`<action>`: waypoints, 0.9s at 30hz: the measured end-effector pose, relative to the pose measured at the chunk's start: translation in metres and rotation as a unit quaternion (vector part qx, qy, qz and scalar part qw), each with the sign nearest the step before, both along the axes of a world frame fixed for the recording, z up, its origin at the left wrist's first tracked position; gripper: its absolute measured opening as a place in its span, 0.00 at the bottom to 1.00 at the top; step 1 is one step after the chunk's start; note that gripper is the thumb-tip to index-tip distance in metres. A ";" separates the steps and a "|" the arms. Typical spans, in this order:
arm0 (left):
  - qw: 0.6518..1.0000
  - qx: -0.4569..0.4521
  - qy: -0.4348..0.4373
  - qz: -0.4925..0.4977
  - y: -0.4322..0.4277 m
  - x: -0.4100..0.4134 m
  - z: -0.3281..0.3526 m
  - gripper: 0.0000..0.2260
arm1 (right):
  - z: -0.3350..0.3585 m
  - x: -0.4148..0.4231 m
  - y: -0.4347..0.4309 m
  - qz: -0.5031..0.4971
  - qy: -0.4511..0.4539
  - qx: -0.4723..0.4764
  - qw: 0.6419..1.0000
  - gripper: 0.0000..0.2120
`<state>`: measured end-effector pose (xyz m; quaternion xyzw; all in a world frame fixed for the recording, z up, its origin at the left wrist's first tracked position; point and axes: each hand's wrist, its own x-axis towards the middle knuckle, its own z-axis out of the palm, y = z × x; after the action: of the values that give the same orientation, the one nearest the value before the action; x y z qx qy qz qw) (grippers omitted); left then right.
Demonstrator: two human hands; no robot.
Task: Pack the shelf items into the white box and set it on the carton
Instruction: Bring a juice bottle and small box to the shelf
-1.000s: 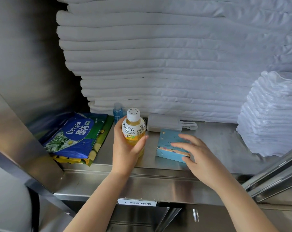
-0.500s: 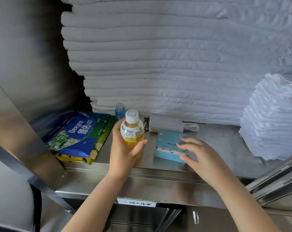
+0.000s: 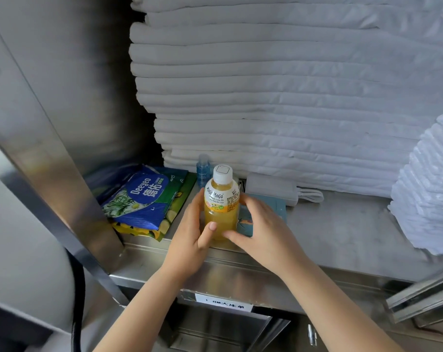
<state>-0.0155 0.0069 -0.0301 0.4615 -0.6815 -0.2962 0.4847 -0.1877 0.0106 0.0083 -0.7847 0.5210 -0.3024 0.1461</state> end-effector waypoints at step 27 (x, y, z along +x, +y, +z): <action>0.986 -0.050 -0.153 -0.032 0.004 -0.019 0.010 0.27 | 0.028 -0.066 -0.006 -0.065 -0.393 -0.021 0.917 0.21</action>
<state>-0.0344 0.0112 -0.0205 0.4541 -0.7760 -0.2032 0.3877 -0.2533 0.0048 0.0358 -0.5700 0.4650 -0.6063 0.3021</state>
